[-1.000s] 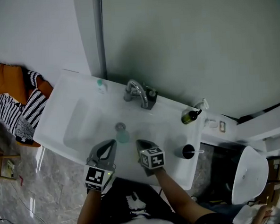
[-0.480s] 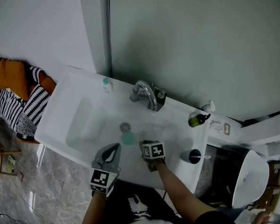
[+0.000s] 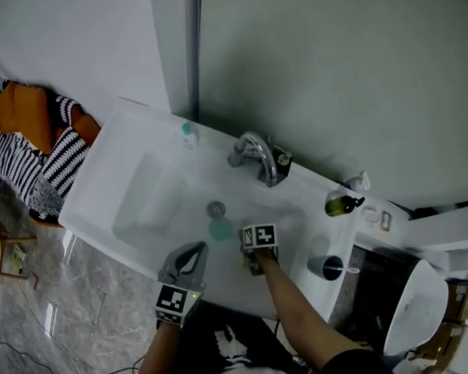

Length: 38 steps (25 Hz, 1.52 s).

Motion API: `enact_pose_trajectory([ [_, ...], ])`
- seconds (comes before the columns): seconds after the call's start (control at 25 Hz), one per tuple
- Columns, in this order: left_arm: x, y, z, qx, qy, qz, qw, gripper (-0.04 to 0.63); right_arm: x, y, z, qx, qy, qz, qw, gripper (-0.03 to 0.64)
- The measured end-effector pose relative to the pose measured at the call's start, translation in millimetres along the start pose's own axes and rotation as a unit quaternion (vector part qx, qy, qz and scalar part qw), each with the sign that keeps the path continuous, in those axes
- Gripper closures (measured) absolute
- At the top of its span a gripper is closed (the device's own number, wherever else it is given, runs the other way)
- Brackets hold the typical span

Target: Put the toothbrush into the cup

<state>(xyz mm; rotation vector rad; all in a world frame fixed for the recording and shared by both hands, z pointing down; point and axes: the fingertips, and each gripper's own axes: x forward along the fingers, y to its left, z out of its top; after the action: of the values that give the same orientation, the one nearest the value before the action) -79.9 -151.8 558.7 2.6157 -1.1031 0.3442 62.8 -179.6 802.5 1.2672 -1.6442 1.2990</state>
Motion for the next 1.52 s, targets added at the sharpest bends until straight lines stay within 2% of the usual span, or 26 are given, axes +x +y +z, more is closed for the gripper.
enact_pose_trajectory([
  [0.12,1.4,1.1,-0.6,-0.01,0.004,0.003,0.9999,0.595,9.7,-3.0,4.4,0.004,0.013,-0.011,1.0,0.513],
  [0.24,2.7,2.1,-3.3,-0.011,0.007,0.003,0.9999,0.595,16.1,-5.0,6.8,-0.014,0.025,-0.028,0.999,0.512],
  [0.52,1.3,6.7,-7.8,-0.012,0.017,0.011,0.9997,0.595,29.5,-9.2,-6.6,-0.028,0.066,-0.054,0.996,0.51],
  [0.6,1.2,8.1,-8.9,-0.013,0.018,0.013,0.9997,0.595,30.8,-12.1,-6.1,-0.025,0.067,-0.062,0.996,0.53],
  [0.8,1.5,9.8,-11.0,-0.014,0.022,0.015,0.9995,0.595,31.1,-13.3,-5.8,0.008,0.073,-0.076,0.994,0.534],
  [0.96,4.1,8.4,-12.0,-0.014,0.024,0.014,0.9995,0.595,34.8,-16.9,-10.7,-0.01,0.097,-0.108,0.989,0.575],
  [1.24,0.4,8.7,-13.9,-0.007,0.025,0.011,0.9996,0.595,31.0,-19.7,-11.7,0.01,0.098,-0.089,0.991,0.594],
  [1.52,-1.8,7.2,-9.6,-0.004,0.023,0.003,0.9997,0.595,14.1,-21.0,0.8,0.029,0.056,-0.071,0.995,0.593],
])
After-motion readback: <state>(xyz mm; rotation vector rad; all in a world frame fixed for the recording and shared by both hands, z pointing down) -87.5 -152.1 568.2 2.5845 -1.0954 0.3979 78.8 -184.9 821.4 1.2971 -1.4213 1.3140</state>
